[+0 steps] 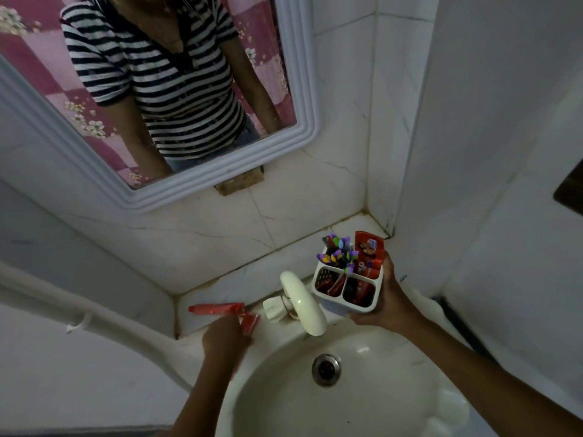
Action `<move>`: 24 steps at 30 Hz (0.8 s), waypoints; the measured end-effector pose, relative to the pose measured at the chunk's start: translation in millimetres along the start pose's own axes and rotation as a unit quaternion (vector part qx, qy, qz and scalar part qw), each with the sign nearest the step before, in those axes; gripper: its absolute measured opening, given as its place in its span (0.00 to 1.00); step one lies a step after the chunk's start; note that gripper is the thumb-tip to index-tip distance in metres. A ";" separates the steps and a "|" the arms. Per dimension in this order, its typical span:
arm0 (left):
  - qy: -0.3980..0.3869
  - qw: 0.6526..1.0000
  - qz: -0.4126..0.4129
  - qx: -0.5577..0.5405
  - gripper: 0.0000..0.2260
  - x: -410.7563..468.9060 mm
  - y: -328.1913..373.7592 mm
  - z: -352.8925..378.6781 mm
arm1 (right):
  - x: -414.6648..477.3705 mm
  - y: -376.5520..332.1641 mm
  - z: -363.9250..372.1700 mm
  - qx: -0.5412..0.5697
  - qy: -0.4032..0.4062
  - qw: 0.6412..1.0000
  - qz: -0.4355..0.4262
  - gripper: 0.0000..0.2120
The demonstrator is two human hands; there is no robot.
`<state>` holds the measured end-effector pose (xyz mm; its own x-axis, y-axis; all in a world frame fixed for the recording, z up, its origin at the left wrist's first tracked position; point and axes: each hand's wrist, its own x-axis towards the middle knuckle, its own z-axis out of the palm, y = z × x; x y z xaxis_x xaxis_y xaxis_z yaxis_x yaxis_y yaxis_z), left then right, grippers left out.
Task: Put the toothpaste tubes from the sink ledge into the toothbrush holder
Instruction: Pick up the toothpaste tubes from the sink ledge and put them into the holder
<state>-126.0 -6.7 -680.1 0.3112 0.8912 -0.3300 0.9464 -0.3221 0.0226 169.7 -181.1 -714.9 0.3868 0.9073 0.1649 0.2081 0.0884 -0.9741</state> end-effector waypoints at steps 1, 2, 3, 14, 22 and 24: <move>0.004 1.000 0.006 -0.002 0.18 -1.3 0.5 -0.4 | -0.2 3.5 -0.7 -0.001 -0.001 1.000 -0.005 0.75; -0.002 1.000 0.013 -0.002 0.17 -1.5 0.8 -3.1 | -0.3 1.5 -0.3 0.000 -0.003 1.000 0.004 0.75; -0.007 1.000 0.022 -0.010 0.18 -1.5 2.2 -7.6 | -0.8 1.0 -0.6 0.000 -0.003 1.000 0.016 0.73; 0.215 0.898 0.212 -0.320 0.09 -57.8 72.6 -171.0 | -2.8 -1.2 0.8 -0.024 0.004 0.999 0.028 0.71; 0.114 0.858 0.279 -0.415 0.12 -55.2 129.9 -166.7 | -4.5 -2.7 -0.7 -0.021 -0.017 0.998 0.049 0.70; 0.084 0.866 0.273 -0.410 0.13 -44.7 137.7 -151.5 | -4.2 -3.5 1.0 -0.050 -0.006 0.998 0.038 0.72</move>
<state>3.5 -42.5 -519.3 0.6751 0.7332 0.0819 0.3746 -0.4363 0.8181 166.5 -184.8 -712.4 0.3936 0.9150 0.0891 0.2674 -0.0213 -0.9634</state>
